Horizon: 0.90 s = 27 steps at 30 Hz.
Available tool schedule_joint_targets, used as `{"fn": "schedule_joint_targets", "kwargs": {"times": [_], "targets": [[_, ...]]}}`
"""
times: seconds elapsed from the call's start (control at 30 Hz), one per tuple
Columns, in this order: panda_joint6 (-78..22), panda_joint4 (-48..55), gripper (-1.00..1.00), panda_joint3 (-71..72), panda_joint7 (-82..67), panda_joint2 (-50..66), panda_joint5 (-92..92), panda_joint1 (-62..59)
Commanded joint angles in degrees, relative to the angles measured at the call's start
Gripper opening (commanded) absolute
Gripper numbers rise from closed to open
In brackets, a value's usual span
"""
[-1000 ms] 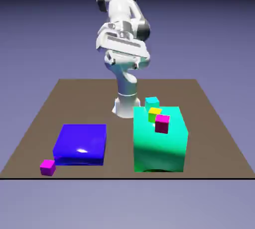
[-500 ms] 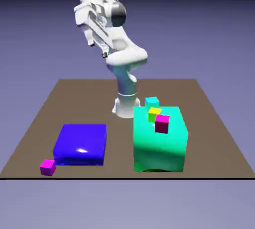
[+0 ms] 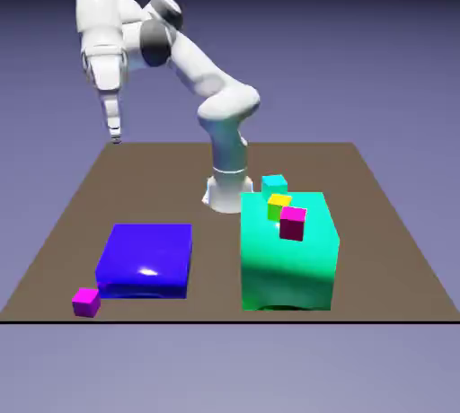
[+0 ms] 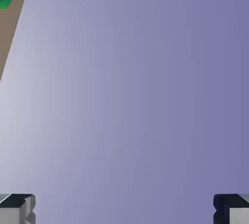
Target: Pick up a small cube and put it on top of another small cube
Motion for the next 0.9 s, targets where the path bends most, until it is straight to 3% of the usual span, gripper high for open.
{"fn": "schedule_joint_targets", "kwargs": {"times": [0.0,0.73,0.87], "targets": [[-1.04,0.96,0.0,-1.71,-2.5,-0.48,-0.95,1.43],[-23.84,21.96,0.0,-39.24,-57.31,-11.03,-21.82,32.77],[-20.34,22.6,0.0,-44.32,-57.56,-15.25,-26.15,34.75]]}}
